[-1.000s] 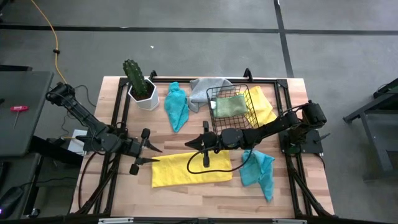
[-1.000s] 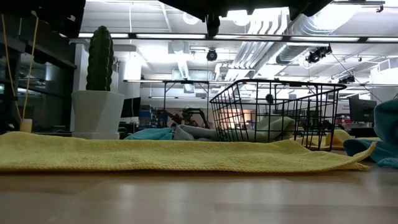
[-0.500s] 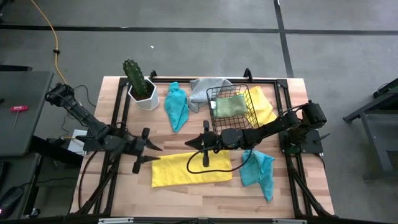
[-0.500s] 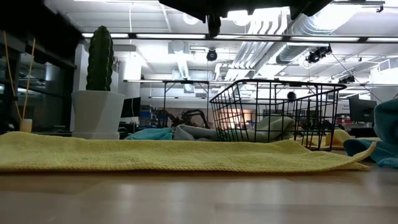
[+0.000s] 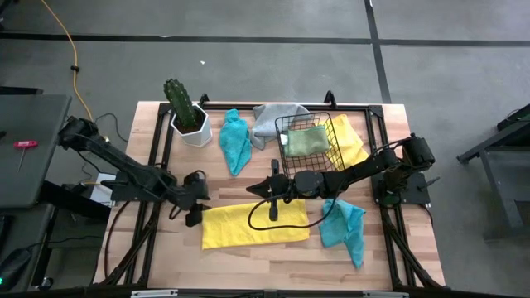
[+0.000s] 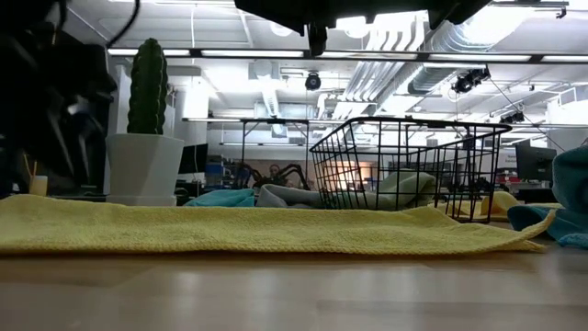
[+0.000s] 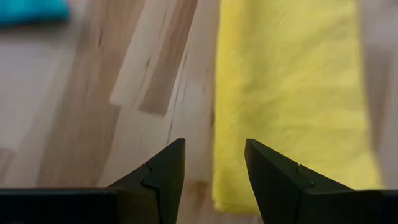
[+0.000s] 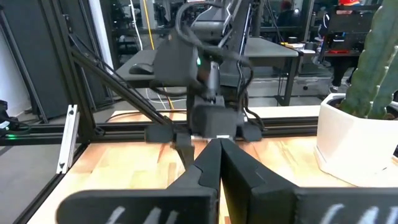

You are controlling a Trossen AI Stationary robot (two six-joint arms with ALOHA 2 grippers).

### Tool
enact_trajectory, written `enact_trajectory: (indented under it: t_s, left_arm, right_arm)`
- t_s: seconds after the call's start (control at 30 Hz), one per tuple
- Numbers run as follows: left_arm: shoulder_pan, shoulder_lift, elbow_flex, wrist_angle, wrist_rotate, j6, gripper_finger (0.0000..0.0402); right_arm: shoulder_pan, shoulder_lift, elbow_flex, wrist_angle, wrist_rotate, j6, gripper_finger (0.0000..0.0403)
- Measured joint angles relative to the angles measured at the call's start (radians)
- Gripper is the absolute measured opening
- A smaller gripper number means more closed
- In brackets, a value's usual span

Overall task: Fold microfiber towels
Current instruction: Fold the bottom yellow microfiber towel

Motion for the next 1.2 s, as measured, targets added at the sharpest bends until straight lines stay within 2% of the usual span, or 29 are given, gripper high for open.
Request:
enact_trajectory:
  t_s: [0.23,0.5,0.77,0.93,1.2]
  left_arm:
    - [0.074,0.131,0.000,0.009,0.108,0.002,0.0158]
    - [0.083,0.174,0.004,0.028,0.167,0.059,0.0158]
    - [0.075,0.136,0.092,0.025,0.125,0.172,0.0158]
    - [0.013,0.125,0.098,0.014,0.149,0.116,0.0158]
    - [-0.030,0.154,0.098,-0.051,0.069,0.030,0.0158]
  right_arm:
    - [0.000,0.000,0.000,-0.001,0.000,0.000,0.0000]
    - [0.000,0.000,0.000,-0.003,0.000,0.000,0.0000]
    - [0.000,0.000,0.000,-0.010,0.000,0.000,0.0000]
    - [0.000,0.000,0.000,-0.025,0.000,0.000,0.0000]
    - [0.000,0.000,0.000,-0.024,0.000,0.003,0.0000]
